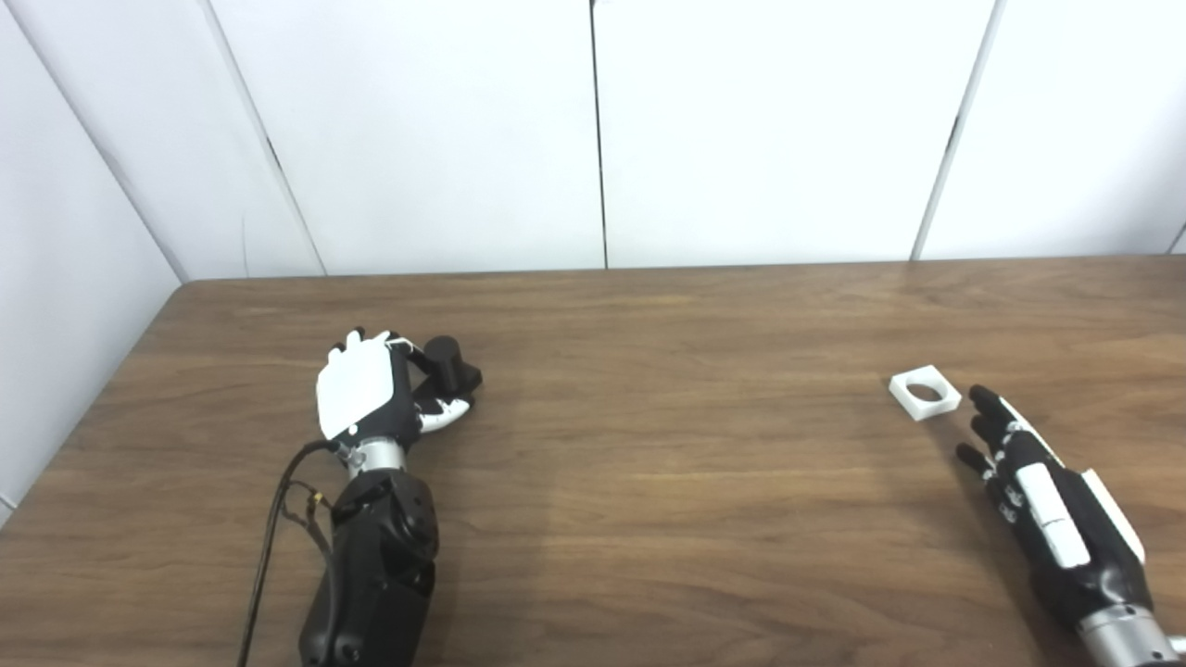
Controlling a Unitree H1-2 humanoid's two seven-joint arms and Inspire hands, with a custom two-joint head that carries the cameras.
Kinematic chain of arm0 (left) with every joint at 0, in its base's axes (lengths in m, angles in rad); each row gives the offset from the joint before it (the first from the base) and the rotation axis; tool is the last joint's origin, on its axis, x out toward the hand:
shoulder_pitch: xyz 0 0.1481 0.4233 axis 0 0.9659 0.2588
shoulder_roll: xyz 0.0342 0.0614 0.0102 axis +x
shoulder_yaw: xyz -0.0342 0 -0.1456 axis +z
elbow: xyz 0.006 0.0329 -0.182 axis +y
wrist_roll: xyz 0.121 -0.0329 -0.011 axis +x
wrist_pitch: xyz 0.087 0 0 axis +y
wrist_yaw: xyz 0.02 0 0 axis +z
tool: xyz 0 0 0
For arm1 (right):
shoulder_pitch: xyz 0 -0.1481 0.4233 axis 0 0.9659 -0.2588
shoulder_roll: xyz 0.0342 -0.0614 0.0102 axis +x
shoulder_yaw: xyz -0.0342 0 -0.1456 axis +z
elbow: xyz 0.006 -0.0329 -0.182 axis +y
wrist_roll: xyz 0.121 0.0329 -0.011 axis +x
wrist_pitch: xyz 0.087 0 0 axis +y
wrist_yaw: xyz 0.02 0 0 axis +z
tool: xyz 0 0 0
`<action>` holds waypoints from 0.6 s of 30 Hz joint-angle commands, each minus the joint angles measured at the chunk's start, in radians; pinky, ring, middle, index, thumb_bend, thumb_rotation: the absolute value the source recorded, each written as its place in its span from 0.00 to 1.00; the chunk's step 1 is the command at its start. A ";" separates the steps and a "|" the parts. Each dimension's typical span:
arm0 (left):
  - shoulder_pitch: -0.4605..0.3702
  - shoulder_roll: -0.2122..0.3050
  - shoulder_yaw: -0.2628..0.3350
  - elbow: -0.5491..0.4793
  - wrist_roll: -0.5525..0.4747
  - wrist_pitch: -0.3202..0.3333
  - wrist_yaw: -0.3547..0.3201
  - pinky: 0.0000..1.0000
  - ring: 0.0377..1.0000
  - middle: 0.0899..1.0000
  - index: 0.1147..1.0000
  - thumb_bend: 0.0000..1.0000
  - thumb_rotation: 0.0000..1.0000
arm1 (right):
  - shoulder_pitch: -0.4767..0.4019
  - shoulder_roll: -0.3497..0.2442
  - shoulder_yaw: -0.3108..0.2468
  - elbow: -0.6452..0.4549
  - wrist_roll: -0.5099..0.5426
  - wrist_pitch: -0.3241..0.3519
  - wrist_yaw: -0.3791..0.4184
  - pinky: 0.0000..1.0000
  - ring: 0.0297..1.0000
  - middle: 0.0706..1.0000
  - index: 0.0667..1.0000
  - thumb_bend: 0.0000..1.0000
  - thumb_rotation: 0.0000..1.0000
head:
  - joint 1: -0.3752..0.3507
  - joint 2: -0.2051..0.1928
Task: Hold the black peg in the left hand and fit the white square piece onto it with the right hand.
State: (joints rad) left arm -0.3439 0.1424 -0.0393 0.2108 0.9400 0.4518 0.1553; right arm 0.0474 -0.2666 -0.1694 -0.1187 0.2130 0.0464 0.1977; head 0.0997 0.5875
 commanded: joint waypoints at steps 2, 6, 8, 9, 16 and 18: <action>0.009 0.034 -0.002 0.002 -0.027 0.007 0.021 1.00 1.00 0.86 0.42 0.51 0.07 | -0.005 -0.018 -0.002 -0.026 0.013 -0.010 0.010 0.95 1.00 1.00 0.94 0.72 0.82 | 0.001 0.002; 0.019 0.039 -0.016 -0.017 -0.063 0.001 0.029 1.00 1.00 0.87 0.42 0.51 0.06 | -0.003 -0.022 0.000 -0.029 0.016 -0.007 0.017 0.96 1.00 1.00 0.94 0.72 0.83 | -0.001 0.002; 0.024 0.039 -0.022 -0.030 -0.081 -0.001 0.028 1.00 1.00 0.87 0.42 0.51 0.06 | -0.003 -0.022 0.000 -0.027 0.015 -0.011 0.016 0.96 1.00 0.99 0.93 0.72 0.83 | -0.002 0.002; 0.027 0.040 -0.028 -0.038 -0.086 0.002 0.022 1.00 1.00 0.86 0.42 0.51 0.06 | -0.003 -0.023 0.000 -0.029 0.010 -0.010 0.015 0.95 1.00 0.99 0.93 0.72 0.83 | -0.002 0.002; 0.038 0.029 -0.037 -0.100 -0.097 0.017 -0.043 1.00 0.99 0.85 0.42 0.52 0.06 | -0.003 -0.025 0.003 -0.035 0.009 -0.006 0.017 0.95 1.00 0.99 0.93 0.72 0.83 | -0.003 0.004; 0.041 0.020 -0.031 -0.123 -0.085 0.018 -0.077 1.00 1.00 0.86 0.42 0.52 0.07 | -0.003 -0.025 0.003 -0.035 0.007 -0.007 0.016 0.95 1.00 0.99 0.93 0.73 0.83 | -0.004 0.004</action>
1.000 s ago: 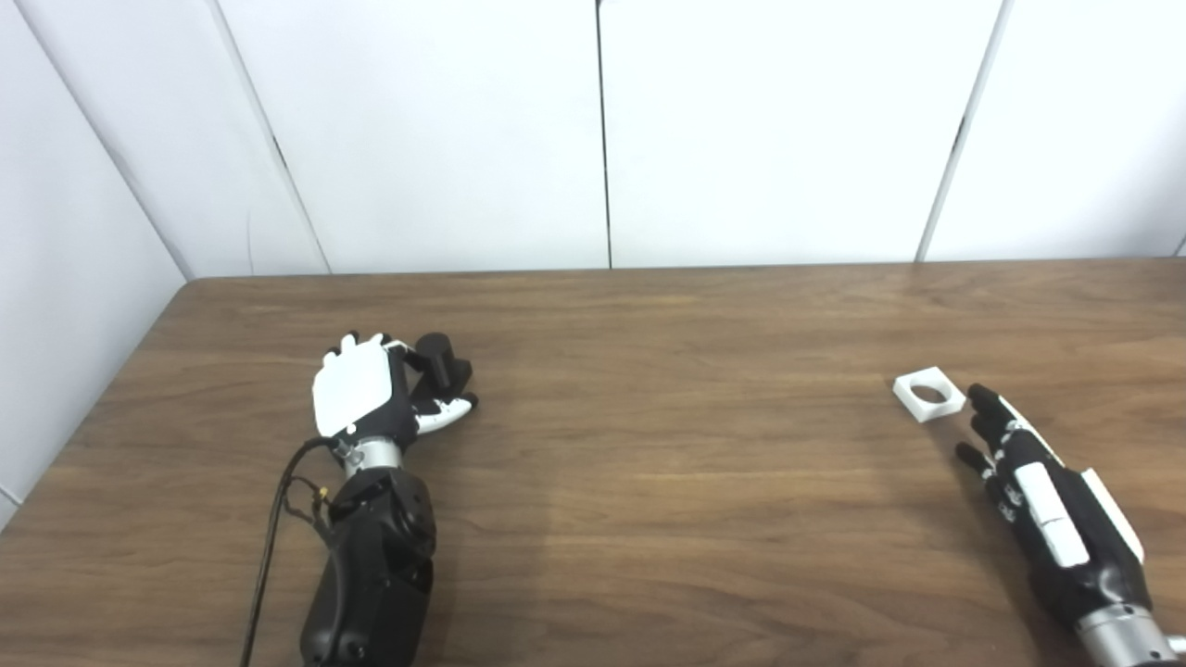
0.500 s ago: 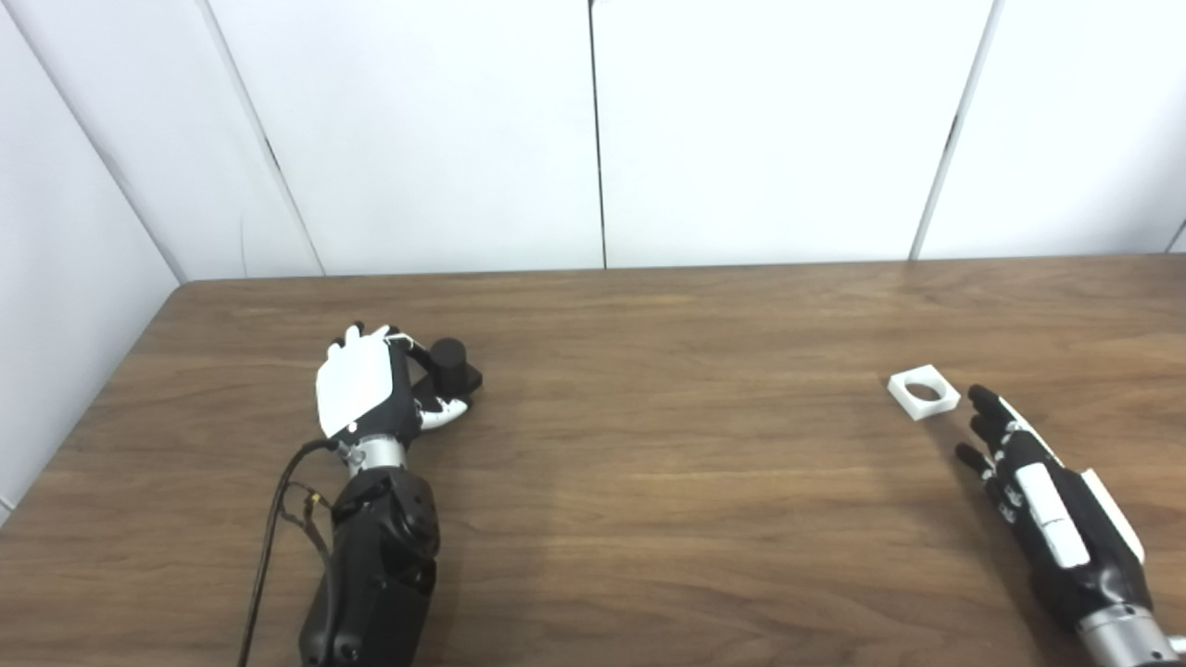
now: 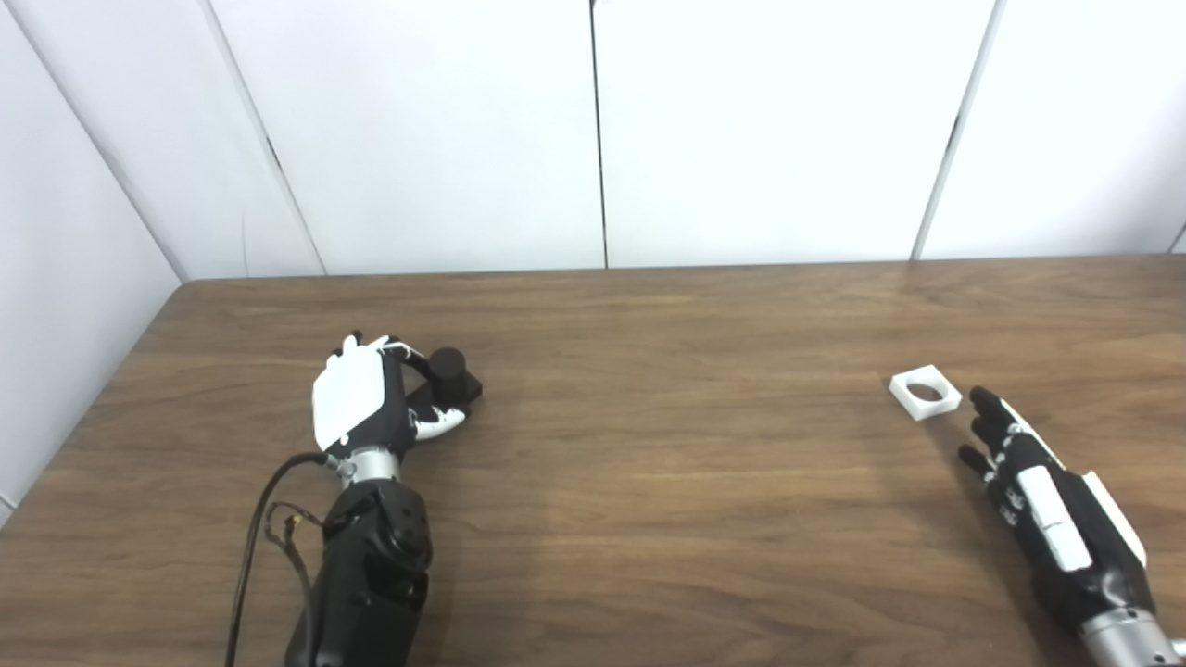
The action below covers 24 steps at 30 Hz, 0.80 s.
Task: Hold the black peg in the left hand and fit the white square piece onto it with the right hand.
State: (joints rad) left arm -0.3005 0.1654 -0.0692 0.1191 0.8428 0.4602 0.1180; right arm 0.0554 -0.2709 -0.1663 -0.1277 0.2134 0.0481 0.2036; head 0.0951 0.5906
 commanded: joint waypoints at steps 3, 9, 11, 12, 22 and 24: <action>0.002 -0.013 -0.002 -0.068 0.019 0.009 -0.075 1.00 0.99 0.86 0.42 0.52 0.07 | -0.012 -0.021 0.003 -0.025 0.005 -0.009 0.012 0.95 1.00 0.99 0.93 0.72 0.83 | -0.002 0.003; 0.029 -0.009 -0.051 -0.146 0.028 0.008 -0.122 1.00 1.00 0.88 0.42 0.52 0.06 | -0.014 -0.018 0.008 -0.016 -0.005 -0.021 0.010 0.96 1.00 0.99 0.93 0.72 0.83 | -0.005 0.004; 0.039 -0.003 -0.072 -0.166 0.025 0.002 -0.128 1.00 1.00 0.88 0.42 0.52 0.06 | -0.015 -0.017 0.010 -0.015 0.001 -0.021 0.013 0.97 1.00 0.99 0.93 0.72 0.83 | -0.006 0.005; 0.045 0.000 -0.085 -0.175 0.028 -0.005 -0.127 1.00 1.00 0.88 0.42 0.52 0.06 | -0.016 -0.017 0.012 -0.015 0.001 -0.024 0.015 0.97 1.00 1.00 0.93 0.72 0.83 | -0.007 0.005; 0.100 0.001 -0.198 -0.255 0.061 -0.022 -0.141 1.00 0.99 0.88 0.42 0.52 0.07 | -0.012 -0.006 0.026 -0.036 -0.009 -0.002 0.001 0.98 1.00 1.00 0.94 0.73 0.85 | -0.032 0.009; 0.110 -0.002 -0.214 -0.270 0.067 -0.021 -0.149 1.00 0.99 0.88 0.43 0.52 0.07 | -0.010 -0.006 0.028 -0.040 -0.014 -0.002 -0.004 0.98 1.00 1.00 0.95 0.72 0.85 | -0.034 0.009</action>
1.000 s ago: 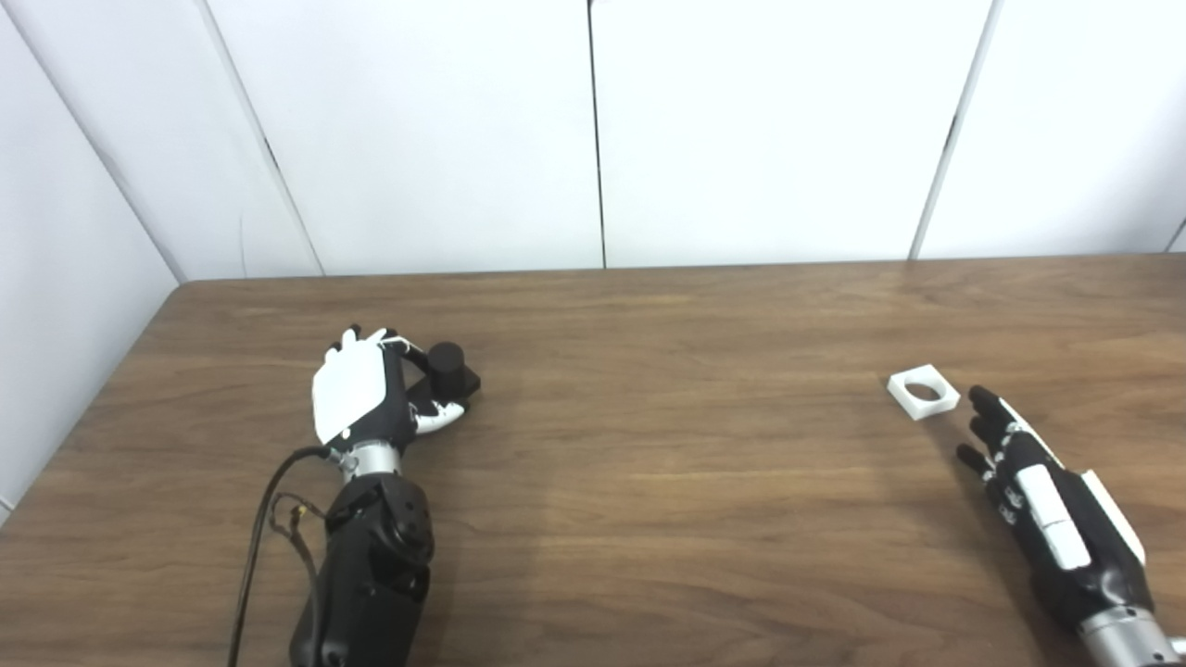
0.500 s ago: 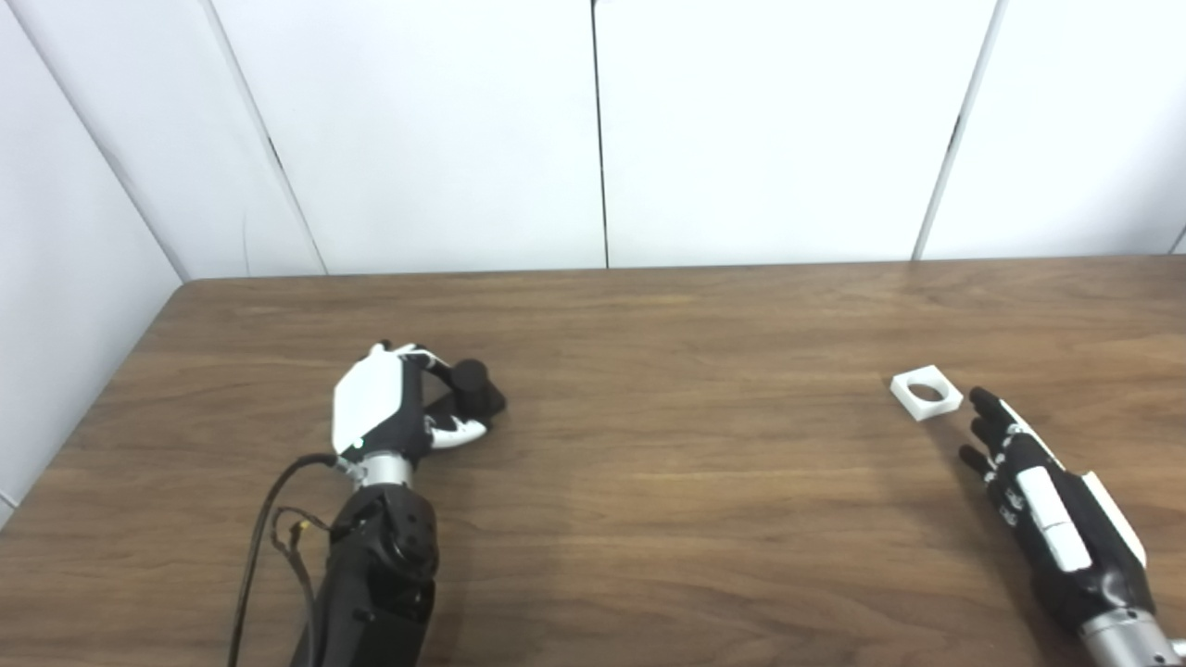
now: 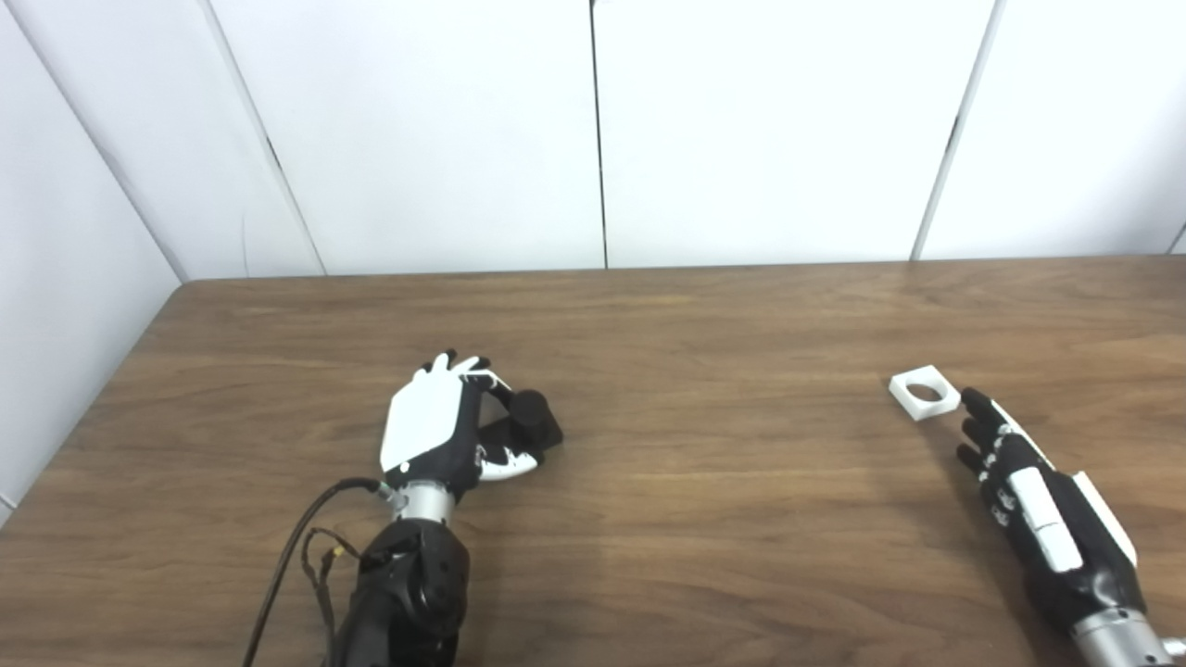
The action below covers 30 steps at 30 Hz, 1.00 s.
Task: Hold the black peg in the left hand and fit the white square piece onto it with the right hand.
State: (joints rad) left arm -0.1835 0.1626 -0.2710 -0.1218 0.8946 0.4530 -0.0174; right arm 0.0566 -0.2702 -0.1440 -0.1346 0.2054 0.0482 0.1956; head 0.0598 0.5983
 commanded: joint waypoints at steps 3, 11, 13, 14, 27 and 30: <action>0.014 -0.001 -0.046 -0.053 0.021 -0.027 -0.023 1.00 0.99 0.89 0.42 0.52 0.07 | -0.008 -0.005 0.009 -0.038 -0.012 -0.001 -0.002 0.97 1.00 1.00 0.95 0.71 0.85 | -0.002 0.002; 0.072 -0.019 -0.133 -0.113 0.059 -0.054 -0.040 1.00 0.99 0.89 0.42 0.51 0.07 | -0.004 0.009 0.014 -0.054 -0.013 0.004 -0.012 0.99 1.00 1.00 0.95 0.74 0.84 | -0.014 0.004; 0.082 -0.024 -0.155 -0.121 0.082 -0.061 -0.044 1.00 0.98 0.89 0.42 0.51 0.07 | 0.000 0.008 0.016 -0.061 -0.018 0.009 -0.014 0.99 1.00 1.00 0.95 0.75 0.84 | -0.017 0.005; 0.088 -0.030 -0.165 -0.123 0.084 -0.067 -0.045 1.00 0.98 0.89 0.42 0.51 0.07 | 0.003 0.008 0.017 -0.064 -0.020 0.009 -0.015 0.98 1.00 1.00 0.95 0.75 0.85 | -0.021 0.006; 0.143 -0.092 -0.215 -0.142 0.037 -0.060 -0.092 1.00 0.99 0.90 0.42 0.52 0.07 | 0.020 0.015 0.023 -0.091 -0.033 0.029 -0.038 0.97 1.00 1.00 0.94 0.75 0.84 | -0.054 0.017; 0.154 -0.095 -0.223 -0.155 0.027 -0.059 -0.108 1.00 0.99 0.90 0.42 0.51 0.07 | 0.020 0.018 0.025 -0.092 -0.021 0.029 -0.034 0.99 1.00 1.00 0.95 0.74 0.83 | -0.064 0.021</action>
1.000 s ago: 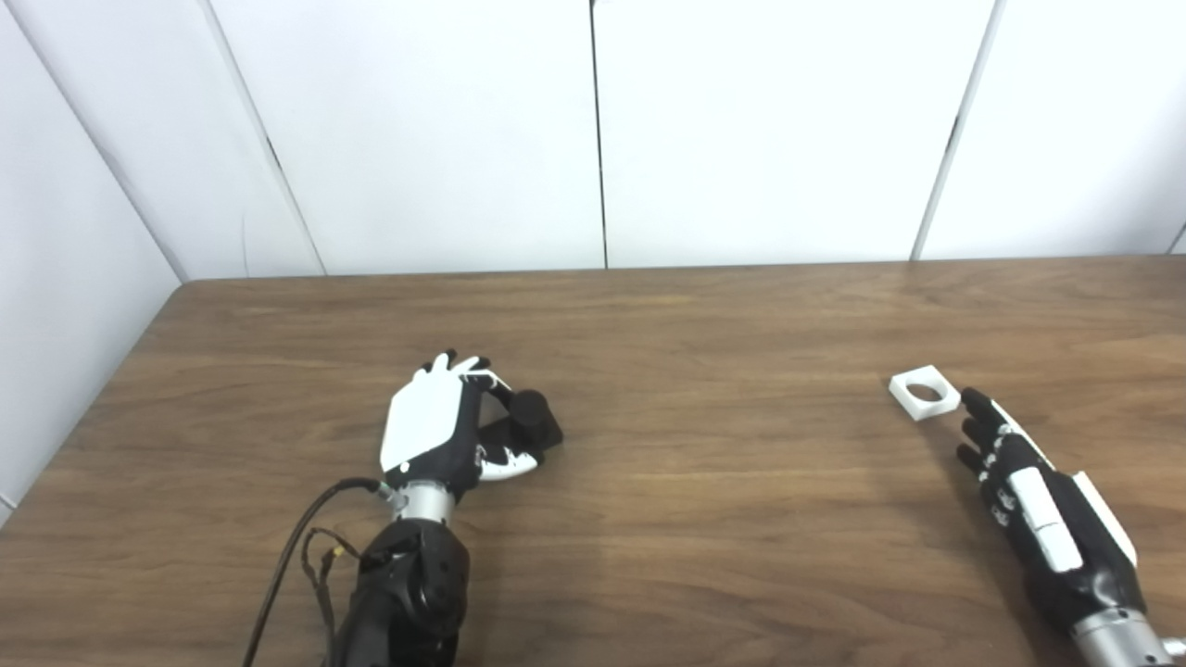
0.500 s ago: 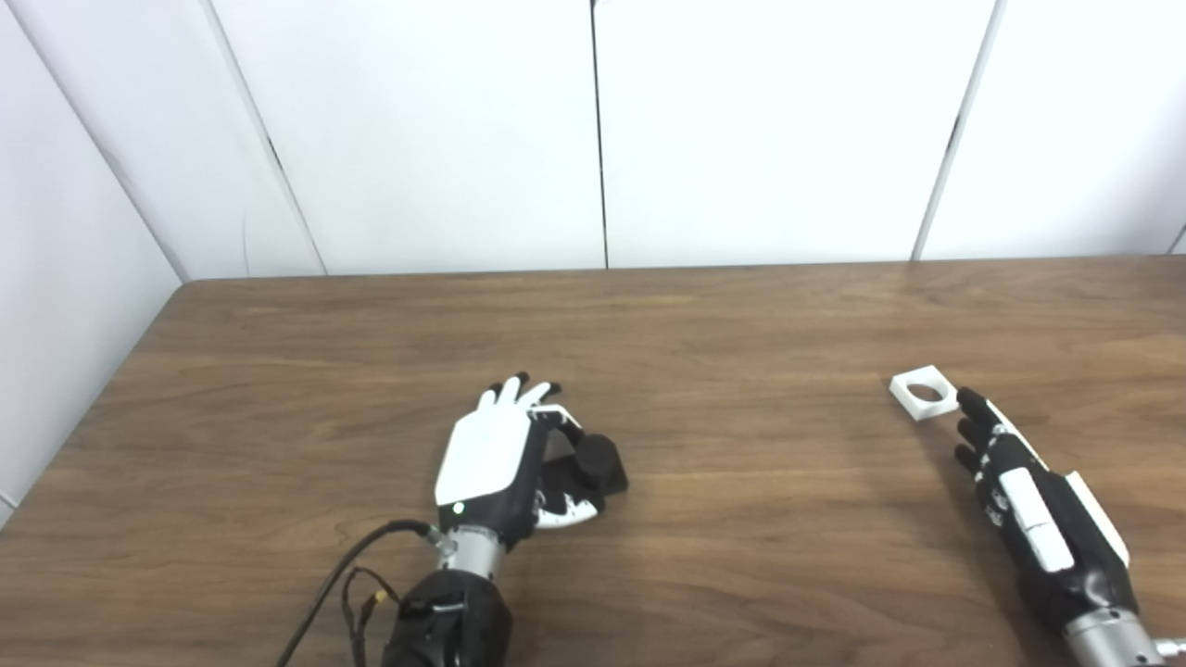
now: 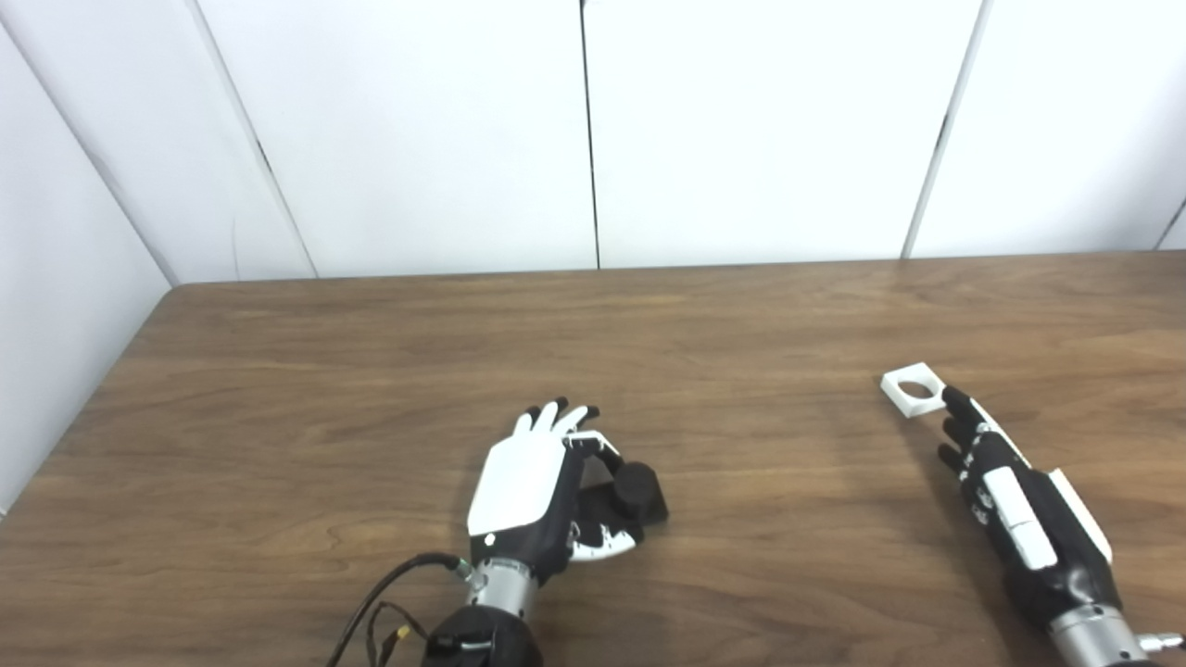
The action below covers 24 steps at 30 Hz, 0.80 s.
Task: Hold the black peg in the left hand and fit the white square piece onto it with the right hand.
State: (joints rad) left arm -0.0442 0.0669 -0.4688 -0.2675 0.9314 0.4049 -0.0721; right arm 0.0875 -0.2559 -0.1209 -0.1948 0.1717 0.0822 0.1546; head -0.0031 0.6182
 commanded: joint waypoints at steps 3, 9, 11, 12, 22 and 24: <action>0.024 -0.008 -0.026 -0.022 -0.022 -0.004 -0.072 1.00 0.99 0.90 0.42 0.51 0.07 | -0.010 0.007 0.004 -0.030 0.008 -0.006 0.002 0.99 1.00 1.00 0.95 0.73 0.83 | -0.009 0.003; 0.036 -0.033 -0.032 -0.051 -0.073 -0.019 -0.096 1.00 0.99 0.90 0.42 0.51 0.08 | -0.015 0.016 0.010 -0.034 -0.008 -0.002 -0.004 1.00 1.00 0.99 0.94 0.73 0.83 | -0.024 0.007; 0.042 -0.044 -0.040 -0.065 -0.087 -0.011 -0.113 1.00 0.99 0.89 0.42 0.51 0.08 | -0.017 0.015 0.014 -0.038 -0.013 0.004 -0.003 1.00 1.00 1.00 0.94 0.73 0.84 | -0.029 0.009; 0.045 -0.049 -0.043 -0.070 -0.090 -0.010 -0.120 1.00 0.99 0.89 0.42 0.51 0.08 | -0.017 0.014 0.016 -0.040 -0.016 0.008 -0.003 1.00 1.00 1.00 0.94 0.74 0.84 | -0.031 0.008; 0.091 -0.055 -0.077 -0.079 -0.096 -0.041 -0.132 1.00 1.00 0.90 0.42 0.51 0.07 | -0.019 0.019 0.010 -0.061 -0.026 0.029 -0.008 0.99 1.00 1.00 0.94 0.77 0.84 | -0.040 0.014; 0.096 -0.056 -0.075 -0.078 -0.100 -0.047 -0.132 1.00 1.00 0.90 0.42 0.51 0.07 | -0.021 0.017 0.008 -0.065 -0.024 0.033 -0.007 0.99 1.00 1.00 0.94 0.76 0.84 | -0.039 0.015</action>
State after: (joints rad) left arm 0.0451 0.0049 -0.5368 -0.3335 0.8272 0.3689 -0.1950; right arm 0.0868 -0.2336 -0.1110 -0.2185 0.1400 0.1111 0.1474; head -0.0414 0.6320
